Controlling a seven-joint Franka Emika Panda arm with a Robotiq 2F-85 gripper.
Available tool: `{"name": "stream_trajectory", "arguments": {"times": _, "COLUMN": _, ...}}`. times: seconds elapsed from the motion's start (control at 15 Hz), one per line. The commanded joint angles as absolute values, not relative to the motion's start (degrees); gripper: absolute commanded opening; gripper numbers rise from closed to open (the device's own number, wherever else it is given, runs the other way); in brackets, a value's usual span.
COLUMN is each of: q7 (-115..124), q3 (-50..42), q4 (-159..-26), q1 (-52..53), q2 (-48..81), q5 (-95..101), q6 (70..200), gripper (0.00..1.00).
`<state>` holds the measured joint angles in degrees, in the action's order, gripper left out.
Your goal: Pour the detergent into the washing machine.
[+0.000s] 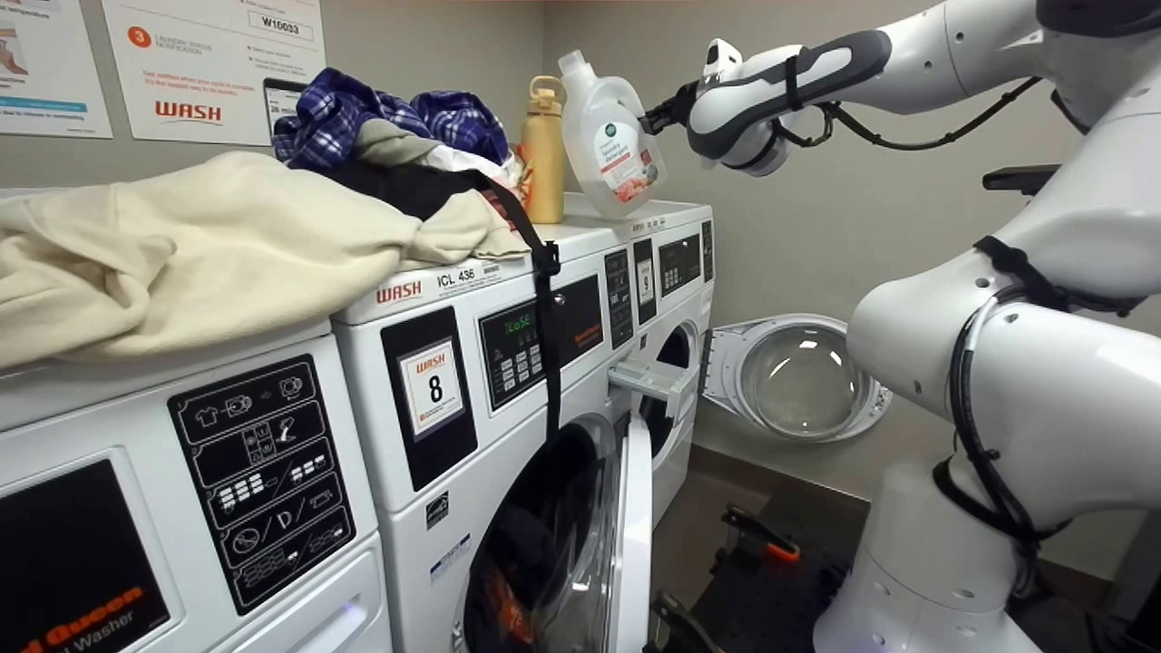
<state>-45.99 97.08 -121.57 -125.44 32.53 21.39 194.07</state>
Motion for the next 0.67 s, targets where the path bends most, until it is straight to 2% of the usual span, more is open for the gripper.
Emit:
{"name": "stream_trajectory", "arguments": {"times": 0.0, "q7": -36.83, "q3": 100.84, "q4": -119.34, "q1": -128.97, "q2": 30.4, "q5": 22.76, "q6": 191.42, "gripper": 0.11}}
{"name": "stream_trajectory", "arguments": {"times": 0.6, "q7": -28.04, "q3": 100.59, "q4": -120.72, "q1": -128.54, "q2": 35.04, "q5": 25.85, "q6": 189.64, "gripper": 0.11}}
